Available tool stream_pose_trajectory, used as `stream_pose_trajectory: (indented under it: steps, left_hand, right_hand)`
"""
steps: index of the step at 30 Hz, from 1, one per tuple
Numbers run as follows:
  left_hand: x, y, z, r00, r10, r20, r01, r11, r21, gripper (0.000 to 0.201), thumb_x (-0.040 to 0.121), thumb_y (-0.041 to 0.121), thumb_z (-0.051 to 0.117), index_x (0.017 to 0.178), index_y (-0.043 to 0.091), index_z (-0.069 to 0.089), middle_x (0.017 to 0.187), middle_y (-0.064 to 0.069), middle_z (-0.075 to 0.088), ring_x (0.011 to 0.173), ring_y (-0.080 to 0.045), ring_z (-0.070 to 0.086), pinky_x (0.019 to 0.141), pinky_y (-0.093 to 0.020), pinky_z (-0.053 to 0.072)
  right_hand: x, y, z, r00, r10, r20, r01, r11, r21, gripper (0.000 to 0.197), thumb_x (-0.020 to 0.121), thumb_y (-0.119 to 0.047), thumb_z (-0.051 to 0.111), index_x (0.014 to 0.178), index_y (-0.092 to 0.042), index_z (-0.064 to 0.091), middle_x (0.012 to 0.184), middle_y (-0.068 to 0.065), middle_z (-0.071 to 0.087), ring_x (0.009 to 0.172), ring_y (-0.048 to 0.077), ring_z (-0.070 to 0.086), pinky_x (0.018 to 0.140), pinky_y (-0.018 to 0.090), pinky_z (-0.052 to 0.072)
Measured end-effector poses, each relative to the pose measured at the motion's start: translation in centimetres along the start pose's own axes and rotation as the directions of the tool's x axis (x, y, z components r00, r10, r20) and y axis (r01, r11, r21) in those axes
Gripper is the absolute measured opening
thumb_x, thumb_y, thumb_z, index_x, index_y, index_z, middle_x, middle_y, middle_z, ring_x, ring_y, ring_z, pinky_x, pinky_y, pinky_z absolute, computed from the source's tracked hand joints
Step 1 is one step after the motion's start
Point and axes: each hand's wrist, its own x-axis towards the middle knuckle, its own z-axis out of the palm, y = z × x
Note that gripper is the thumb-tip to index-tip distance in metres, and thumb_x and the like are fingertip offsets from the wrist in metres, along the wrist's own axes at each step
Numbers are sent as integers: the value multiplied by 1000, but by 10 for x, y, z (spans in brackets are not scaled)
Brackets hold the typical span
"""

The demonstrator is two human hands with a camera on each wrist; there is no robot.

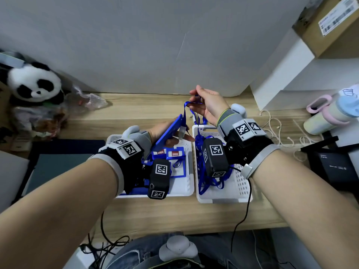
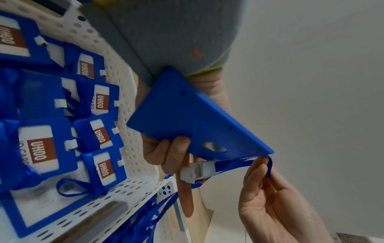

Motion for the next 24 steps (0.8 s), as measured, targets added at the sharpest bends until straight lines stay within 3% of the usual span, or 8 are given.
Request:
stream_pose_trajectory:
  steps: [3,7,9,11,14,18,20,24]
  left_hand:
    - [1,-1,-4,997,48,-65,-42,995,93,33,100,29,32,80,11,51,76,-10,58,29,-6,35,35,-13,29]
    - [-1,-3,-14,990,63,-126,-49,993,108,27,100,31,36,98,13,55,72,-5,57,33,-6,39,34,-13,32]
    - [-2,-3,-16,988,66,-141,-44,987,152,31,100,33,36,107,9,55,72,-5,57,34,-5,40,34,-14,33]
    - [-2,-3,-17,987,69,-147,-38,978,203,34,100,35,36,102,8,57,73,-5,57,34,-4,40,34,-15,33]
    - [-3,-1,-15,986,67,-155,-28,970,241,34,101,36,35,96,10,57,73,-5,58,33,-4,40,34,-15,33]
    - [-5,1,-14,986,73,-151,-31,964,263,31,100,39,34,106,16,54,72,-4,56,33,-4,39,35,-15,32]
    - [-7,1,-17,986,76,-150,-29,955,294,26,99,42,35,110,24,51,73,-4,56,36,-5,40,37,-16,34]
    - [-11,-3,-26,974,61,-217,8,953,303,38,98,44,37,103,12,59,75,-5,58,40,-7,43,40,-19,37]
  right_hand:
    - [1,3,-2,999,6,-49,-6,1000,-11,30,100,-20,43,76,-8,57,58,2,47,41,9,55,47,19,53]
    - [10,14,-9,977,38,-210,-83,974,-211,22,95,-10,47,75,-9,55,55,0,43,50,12,42,43,17,46]
    - [13,19,-10,954,32,-297,-133,936,-327,7,89,-8,52,95,-6,54,71,4,49,63,17,52,61,25,52]
    - [16,24,-12,935,-30,-354,-178,822,-541,47,84,-16,58,127,-6,43,104,9,56,91,25,59,82,31,51]
    - [7,27,1,970,-160,-184,-14,717,-697,50,89,-24,57,135,-7,43,132,10,50,116,27,52,81,19,41]
    - [-5,45,19,970,106,221,50,796,-604,45,101,-37,33,119,-4,59,102,13,65,86,23,60,78,26,45]
    - [-7,51,22,959,143,244,32,804,-594,49,101,-41,30,111,-5,63,86,15,65,67,18,59,63,23,45]
    - [-8,56,20,945,187,269,53,723,-688,45,101,-42,28,84,-14,58,72,7,61,48,15,46,43,21,33]
